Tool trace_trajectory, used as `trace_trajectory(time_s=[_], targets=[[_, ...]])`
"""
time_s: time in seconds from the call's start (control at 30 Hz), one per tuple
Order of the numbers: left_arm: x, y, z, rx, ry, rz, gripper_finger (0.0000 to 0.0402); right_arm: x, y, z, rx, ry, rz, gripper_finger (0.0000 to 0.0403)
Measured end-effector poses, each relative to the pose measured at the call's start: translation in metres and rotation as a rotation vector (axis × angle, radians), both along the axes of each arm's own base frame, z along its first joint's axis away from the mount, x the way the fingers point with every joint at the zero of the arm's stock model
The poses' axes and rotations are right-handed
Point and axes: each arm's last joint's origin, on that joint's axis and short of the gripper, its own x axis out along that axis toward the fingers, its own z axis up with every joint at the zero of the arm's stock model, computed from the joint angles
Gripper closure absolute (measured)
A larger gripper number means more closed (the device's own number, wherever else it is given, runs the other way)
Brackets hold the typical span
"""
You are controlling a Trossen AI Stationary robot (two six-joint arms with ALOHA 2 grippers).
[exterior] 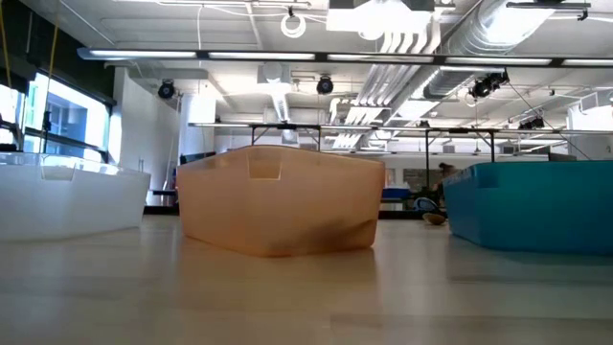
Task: Sort silverware by color (type)
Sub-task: Put the top purple spoon into the blue bin
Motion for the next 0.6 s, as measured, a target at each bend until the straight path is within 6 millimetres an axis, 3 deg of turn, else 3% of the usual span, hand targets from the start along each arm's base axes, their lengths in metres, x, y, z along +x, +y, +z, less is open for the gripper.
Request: trace_trajectory(time_s=[0.17,0.6], targets=[[0.0000,0.0000,0.0000,0.013,0.001,0.001,0.0264,0.0062,0.0010,-0.0052,-0.074,0.025,0.004,0.0403],[0.0000,0.0000,0.0000,0.014,0.001,0.001,0.0264,0.0059,0.0009,-0.0039,0.000,0.010,0.017,0.0403]])
